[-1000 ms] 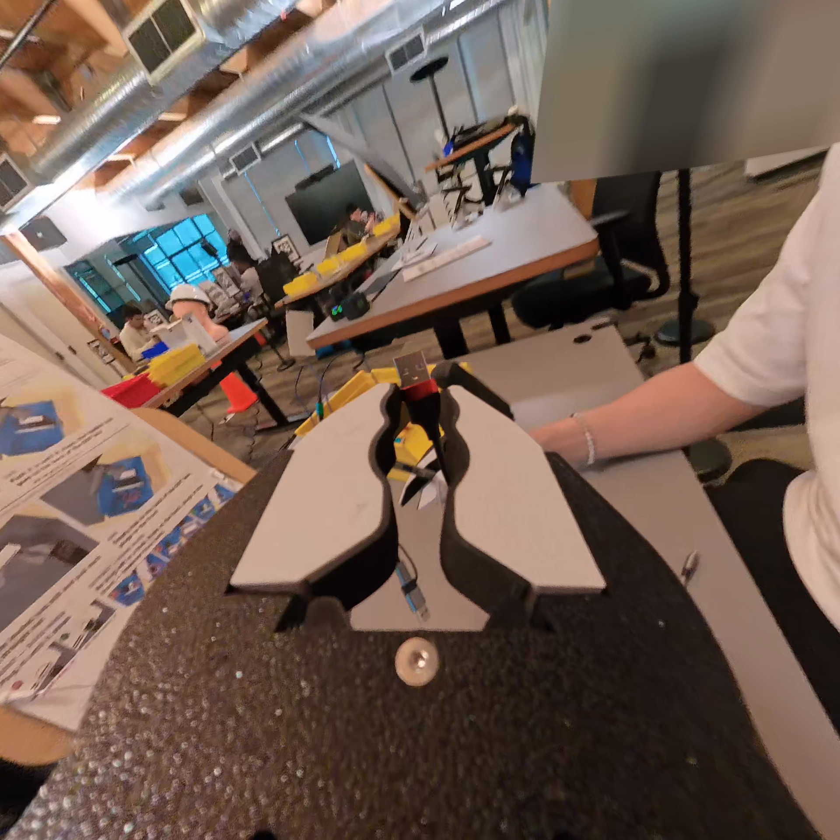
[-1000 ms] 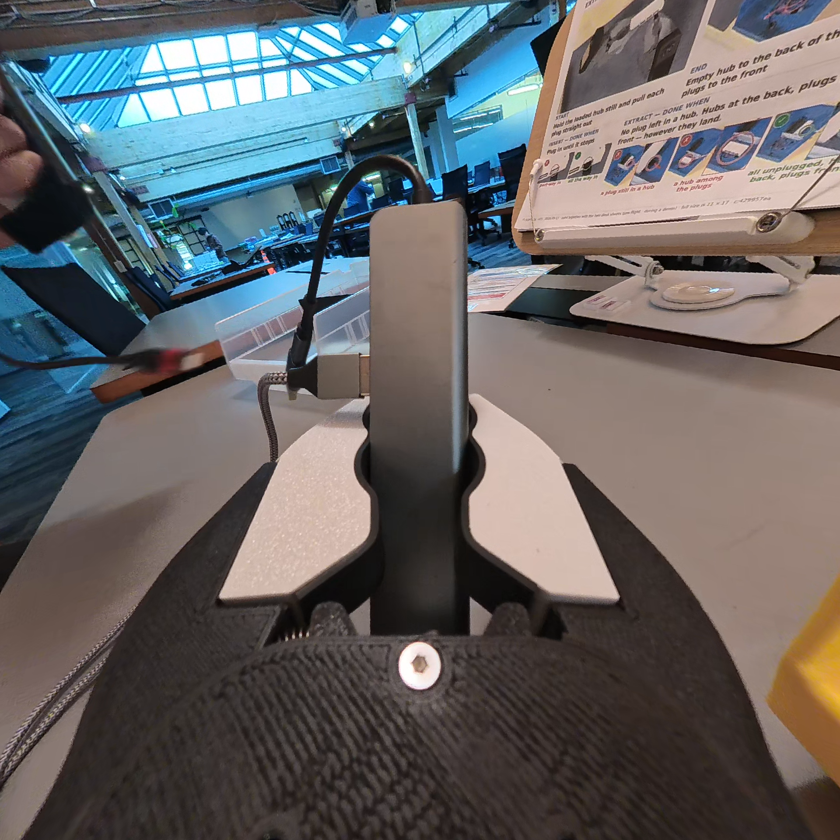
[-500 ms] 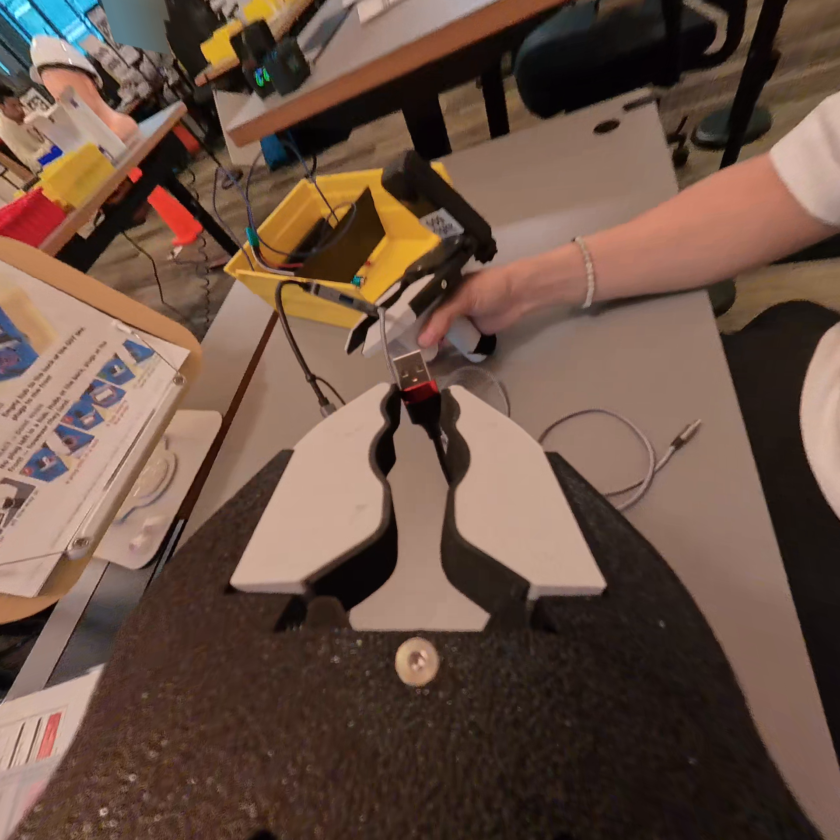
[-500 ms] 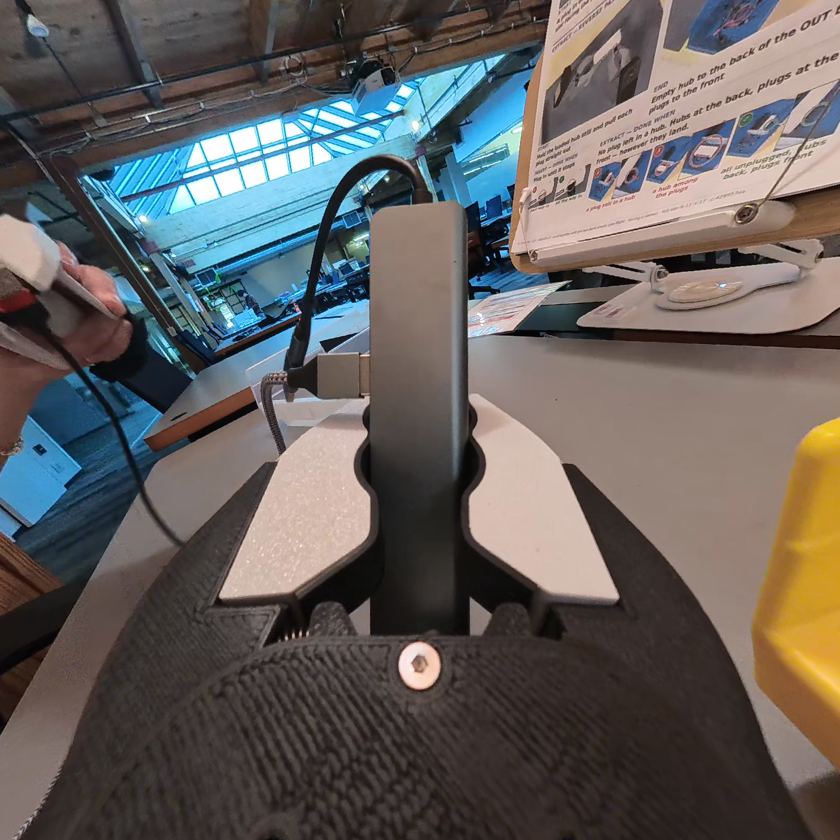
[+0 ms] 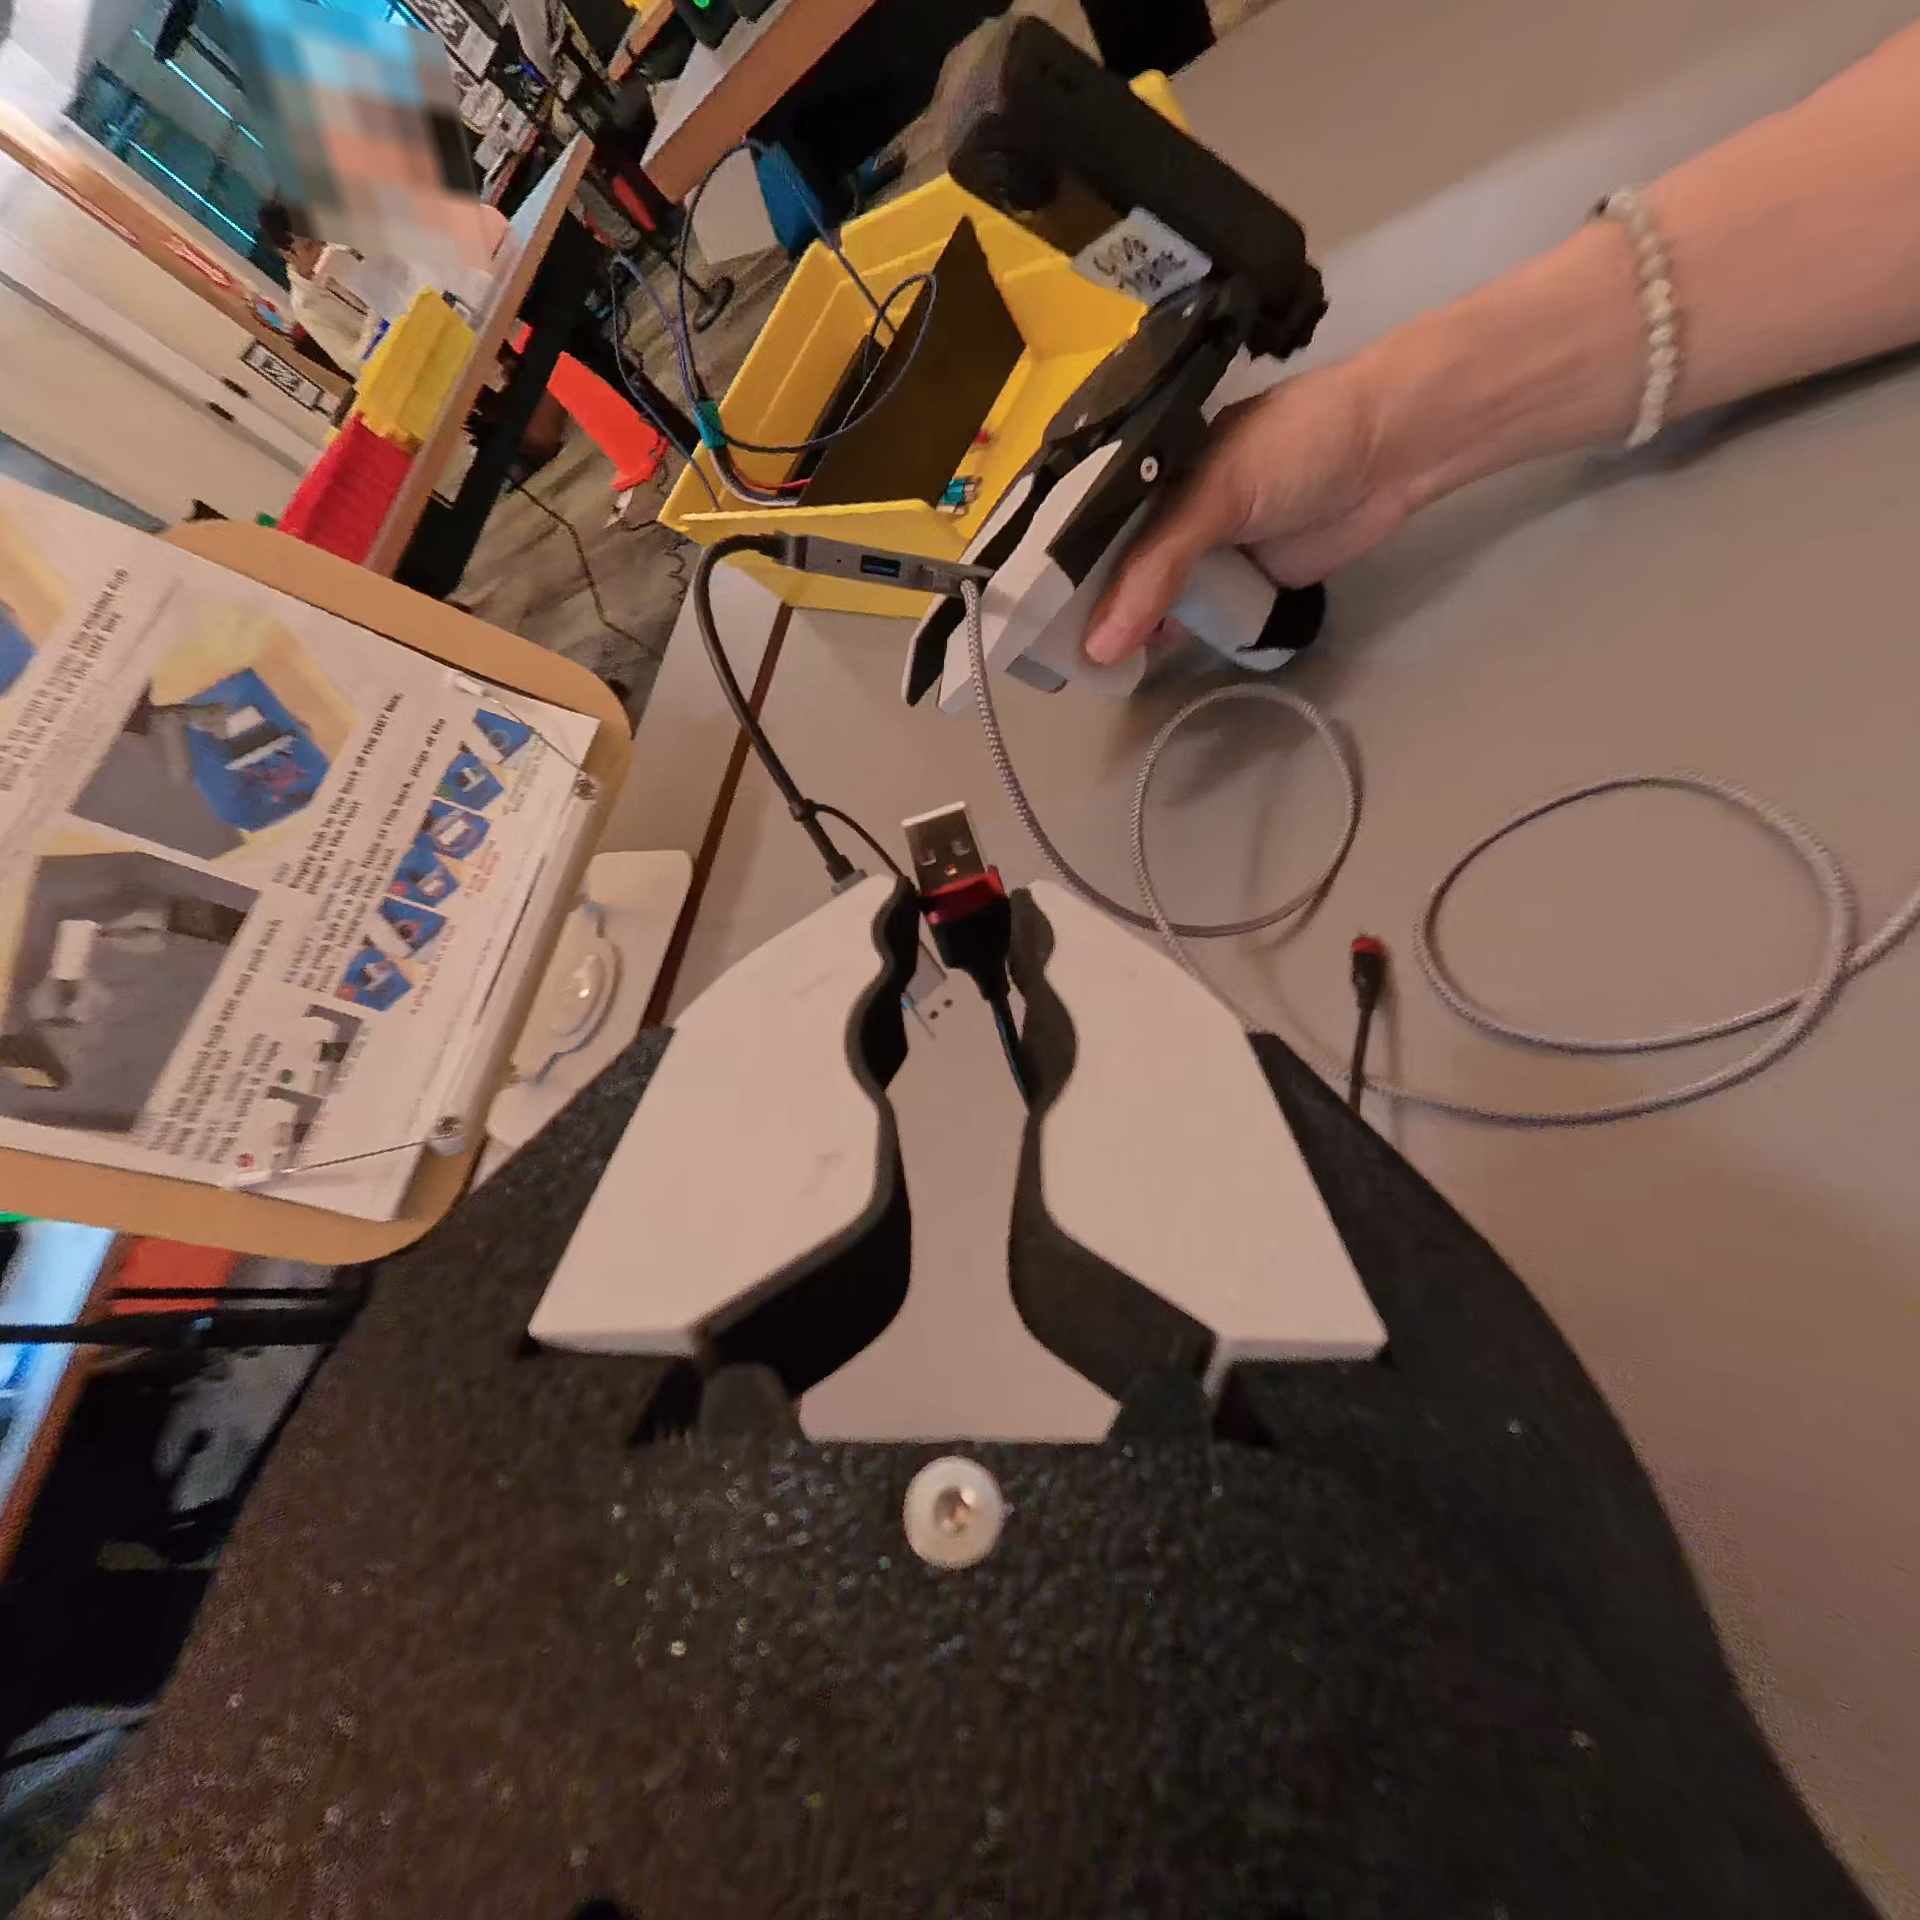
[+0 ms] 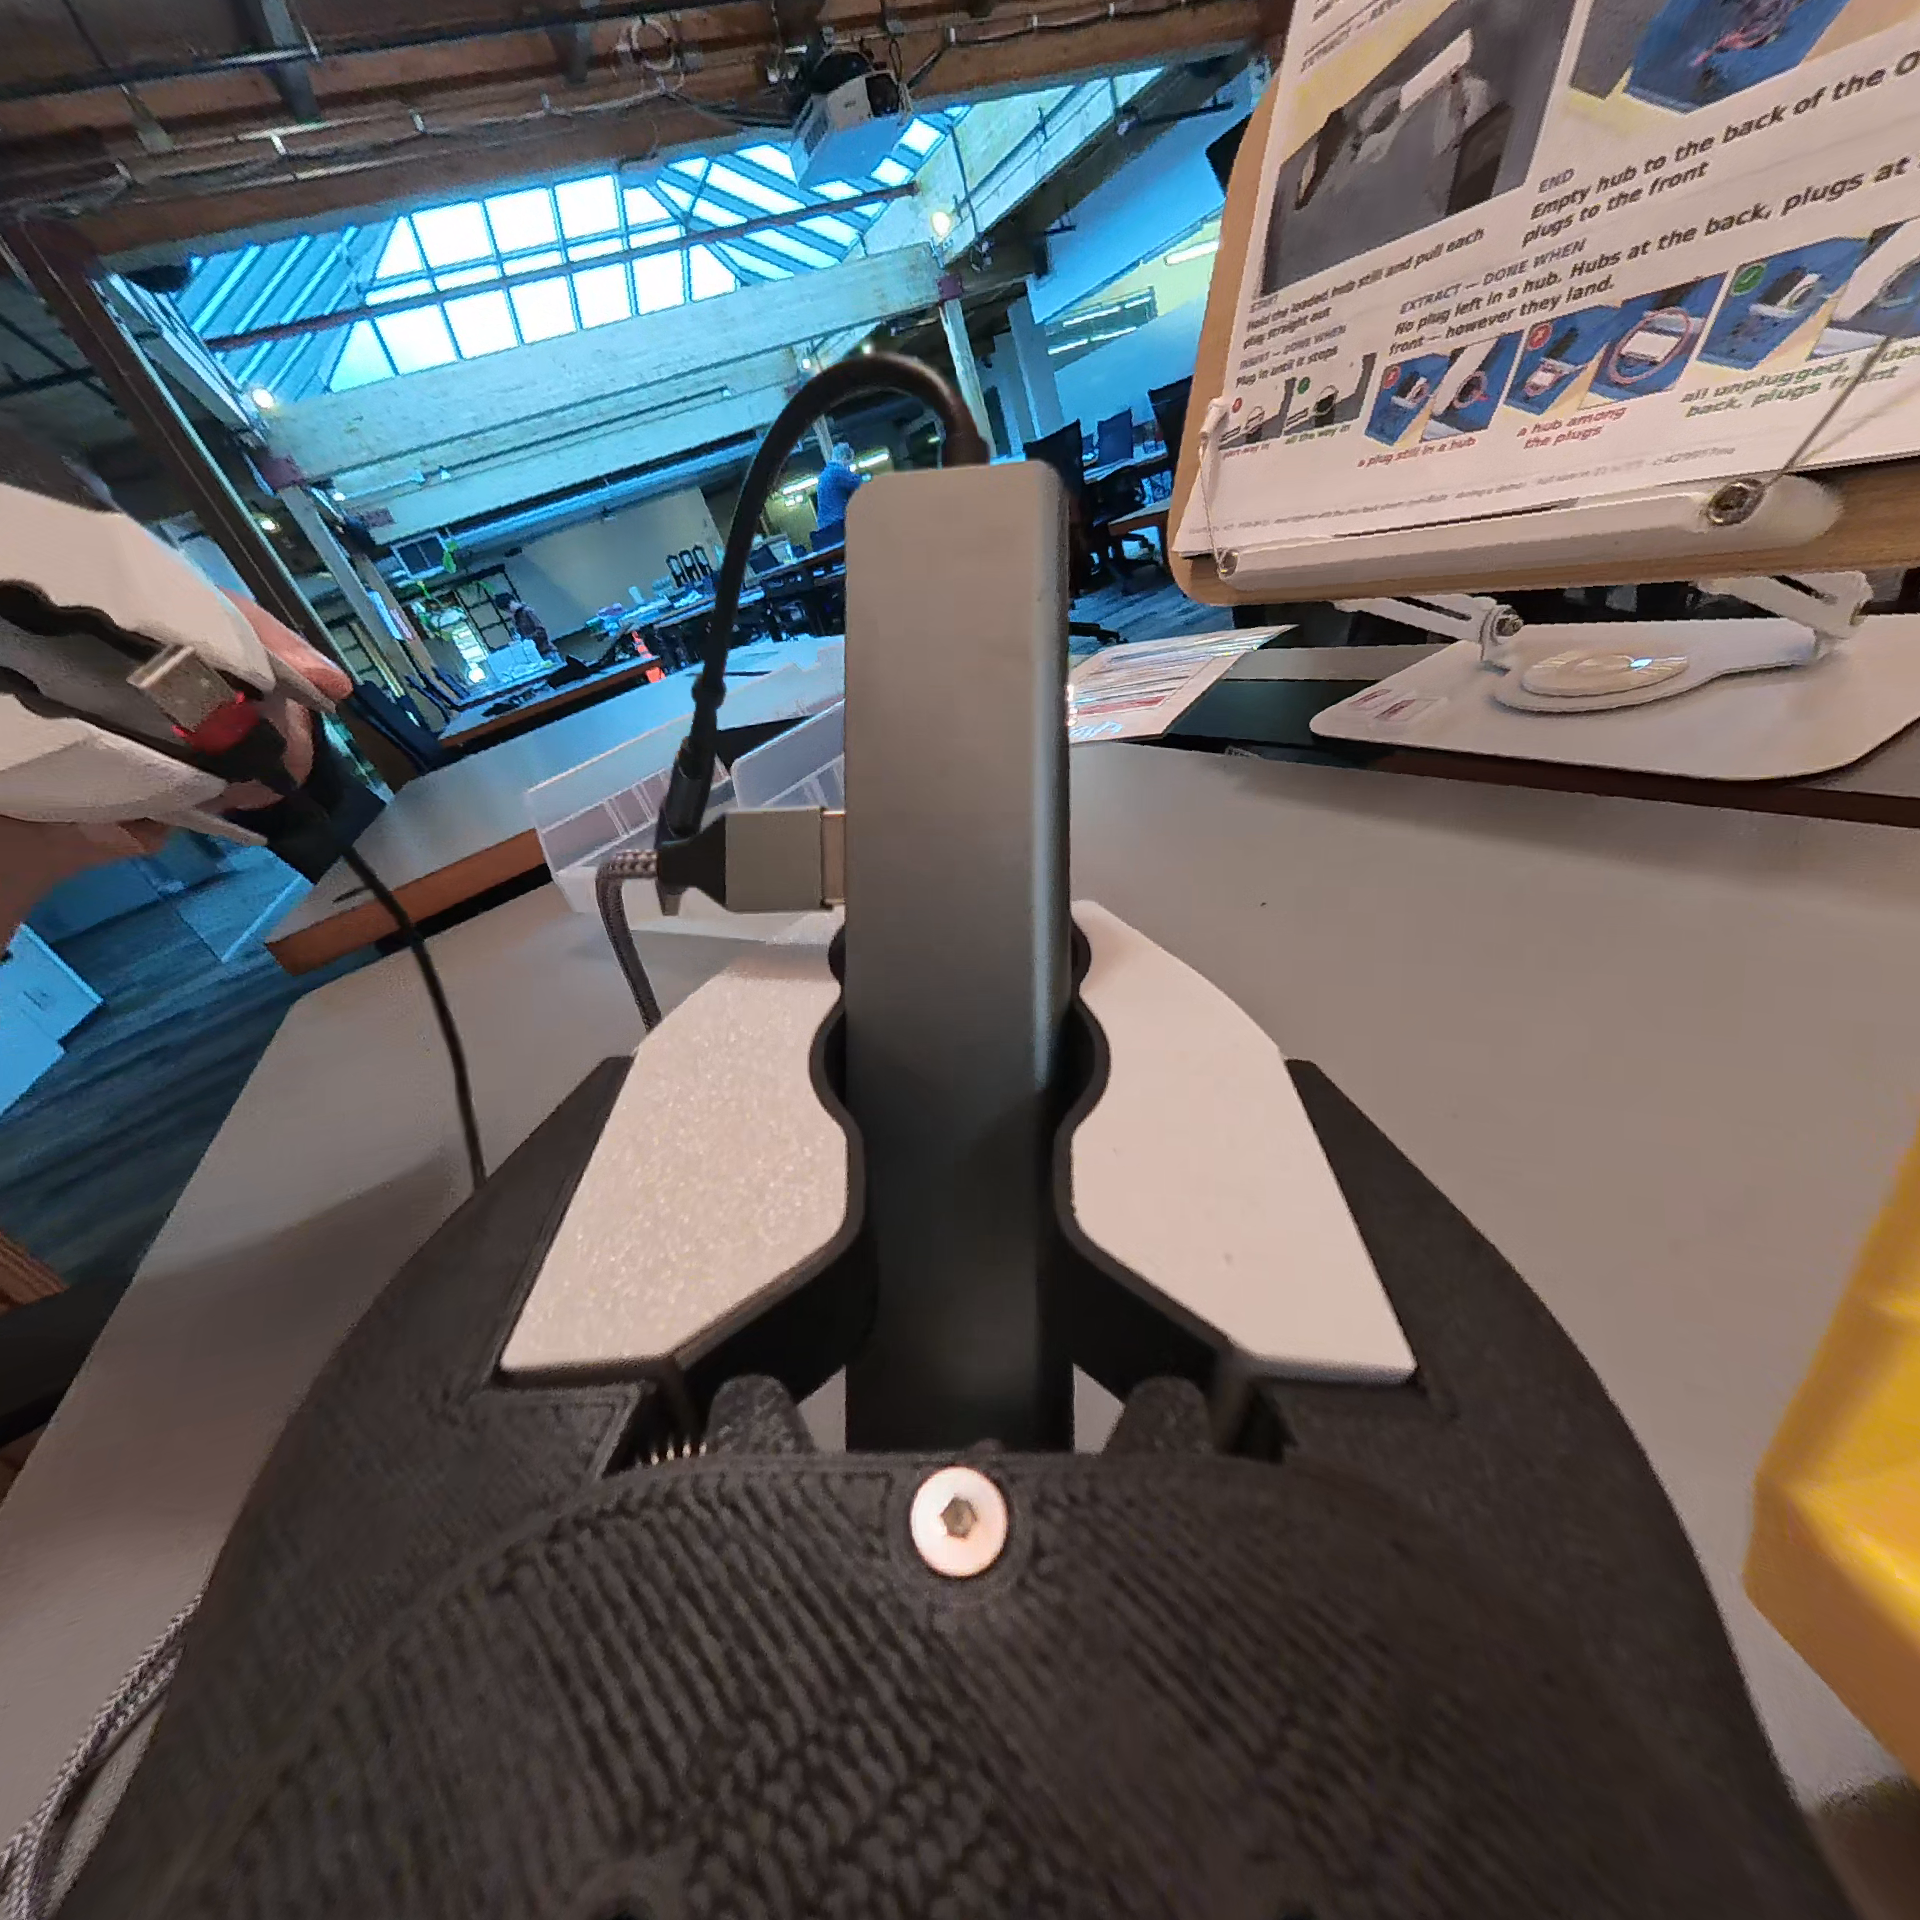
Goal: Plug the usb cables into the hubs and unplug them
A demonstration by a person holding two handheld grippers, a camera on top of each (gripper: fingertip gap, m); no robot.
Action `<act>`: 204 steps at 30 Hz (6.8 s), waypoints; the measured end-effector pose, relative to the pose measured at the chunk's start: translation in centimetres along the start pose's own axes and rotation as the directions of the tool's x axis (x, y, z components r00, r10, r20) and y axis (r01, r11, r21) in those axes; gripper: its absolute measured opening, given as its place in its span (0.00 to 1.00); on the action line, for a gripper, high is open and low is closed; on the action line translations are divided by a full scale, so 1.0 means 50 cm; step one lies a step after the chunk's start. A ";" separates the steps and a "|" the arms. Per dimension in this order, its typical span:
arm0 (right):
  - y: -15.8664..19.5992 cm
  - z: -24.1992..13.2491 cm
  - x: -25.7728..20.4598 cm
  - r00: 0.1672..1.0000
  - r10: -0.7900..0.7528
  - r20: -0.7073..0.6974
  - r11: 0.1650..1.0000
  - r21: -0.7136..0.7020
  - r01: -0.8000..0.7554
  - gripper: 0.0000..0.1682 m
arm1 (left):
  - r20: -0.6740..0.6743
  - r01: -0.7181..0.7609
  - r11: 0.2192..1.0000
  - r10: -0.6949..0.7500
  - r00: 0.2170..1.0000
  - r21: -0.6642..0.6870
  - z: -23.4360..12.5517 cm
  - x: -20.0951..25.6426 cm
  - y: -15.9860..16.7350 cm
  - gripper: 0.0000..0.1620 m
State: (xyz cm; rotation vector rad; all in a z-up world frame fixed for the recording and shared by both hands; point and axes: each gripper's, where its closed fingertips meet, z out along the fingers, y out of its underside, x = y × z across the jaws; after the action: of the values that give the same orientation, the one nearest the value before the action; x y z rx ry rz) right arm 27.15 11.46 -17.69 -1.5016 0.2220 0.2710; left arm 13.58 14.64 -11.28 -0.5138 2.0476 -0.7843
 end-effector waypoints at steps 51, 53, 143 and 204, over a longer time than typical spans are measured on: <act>0.007 0.005 -0.006 0.999 -0.037 -0.007 0.999 -0.029 0.036 0.20 | -0.162 0.275 0.887 -0.354 0.921 -0.371 0.120 0.233 0.194 0.31; 0.008 0.005 -0.006 0.999 -0.036 -0.007 0.999 -0.030 0.035 0.20 | -0.187 0.328 0.866 -0.418 0.889 -0.378 0.100 0.213 0.198 0.26; 0.007 0.007 0.025 0.936 -0.213 -0.280 0.977 -0.064 0.203 0.20 | 0.306 -0.068 0.670 0.425 0.852 -0.739 0.225 -0.050 -0.018 0.03; -0.009 0.002 -0.010 0.997 -0.065 -0.031 0.997 0.047 0.067 0.20 | 0.291 -0.302 0.947 0.321 0.901 -0.111 0.233 -0.029 -0.073 0.07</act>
State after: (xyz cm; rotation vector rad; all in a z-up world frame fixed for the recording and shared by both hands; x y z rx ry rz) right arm 26.80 11.50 -17.11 -1.4636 0.2003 0.1900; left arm 24.37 8.98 -12.96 -0.3069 1.8069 -0.4182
